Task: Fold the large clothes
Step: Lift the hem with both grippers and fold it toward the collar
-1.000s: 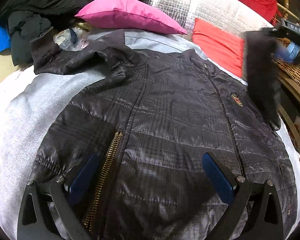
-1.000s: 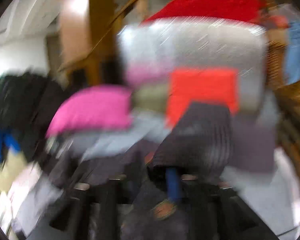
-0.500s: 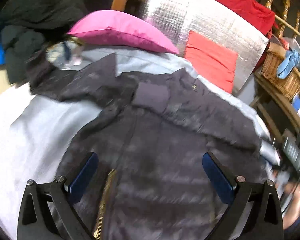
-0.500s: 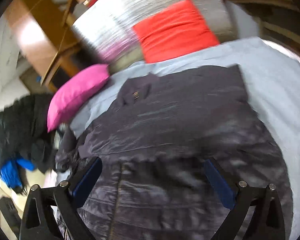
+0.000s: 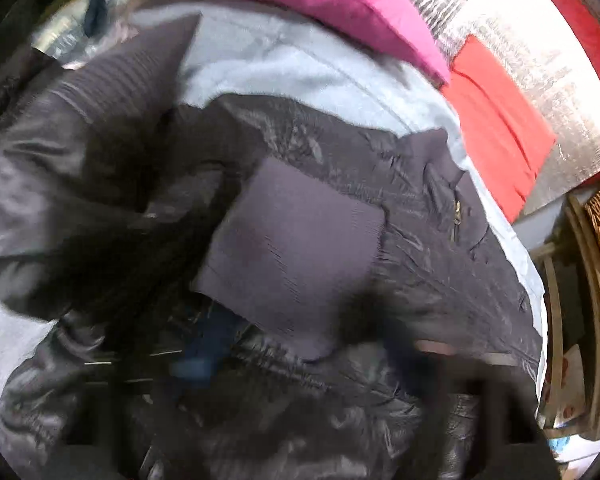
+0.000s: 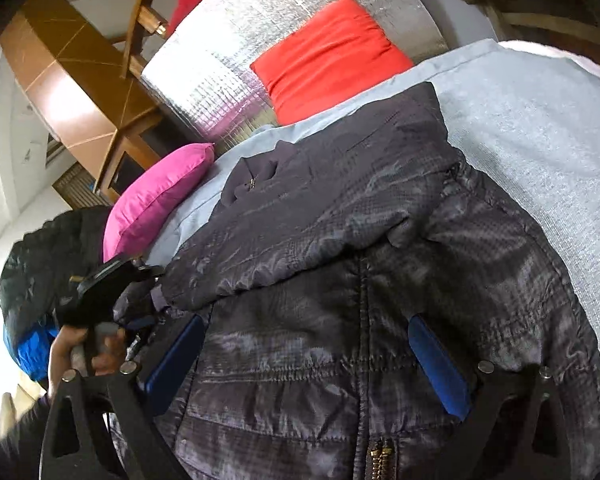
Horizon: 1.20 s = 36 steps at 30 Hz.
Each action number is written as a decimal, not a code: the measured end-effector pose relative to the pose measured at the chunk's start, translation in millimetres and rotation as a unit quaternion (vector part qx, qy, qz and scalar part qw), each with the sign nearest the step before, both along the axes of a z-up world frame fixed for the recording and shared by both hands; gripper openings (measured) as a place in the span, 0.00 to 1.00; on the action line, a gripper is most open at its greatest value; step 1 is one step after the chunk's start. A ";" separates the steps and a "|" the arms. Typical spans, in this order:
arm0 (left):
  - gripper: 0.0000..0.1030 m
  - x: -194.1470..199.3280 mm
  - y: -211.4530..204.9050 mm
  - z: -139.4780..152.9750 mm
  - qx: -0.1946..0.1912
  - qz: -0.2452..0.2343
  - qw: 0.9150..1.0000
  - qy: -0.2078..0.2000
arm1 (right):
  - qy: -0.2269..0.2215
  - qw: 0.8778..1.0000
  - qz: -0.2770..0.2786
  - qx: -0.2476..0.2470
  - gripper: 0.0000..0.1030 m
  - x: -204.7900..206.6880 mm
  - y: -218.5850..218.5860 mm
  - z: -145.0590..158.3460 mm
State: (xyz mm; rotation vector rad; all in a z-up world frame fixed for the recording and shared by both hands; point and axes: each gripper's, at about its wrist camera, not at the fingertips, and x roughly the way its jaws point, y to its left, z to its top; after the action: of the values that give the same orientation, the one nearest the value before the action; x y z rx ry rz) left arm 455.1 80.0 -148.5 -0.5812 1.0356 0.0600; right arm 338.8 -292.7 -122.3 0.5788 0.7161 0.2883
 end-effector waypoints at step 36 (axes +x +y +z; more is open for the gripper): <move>0.47 -44.8 -42.8 -11.7 0.152 -0.073 0.980 -0.106 | 0.113 0.979 -0.028 -0.170 0.49 193.6 -72.7 15.7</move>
State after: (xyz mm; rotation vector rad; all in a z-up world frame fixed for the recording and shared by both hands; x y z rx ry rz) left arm 410.4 37.2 -160.2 -0.2254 0.8381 0.0251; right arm 532.3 -365.4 -106.6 0.3060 0.9444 0.0441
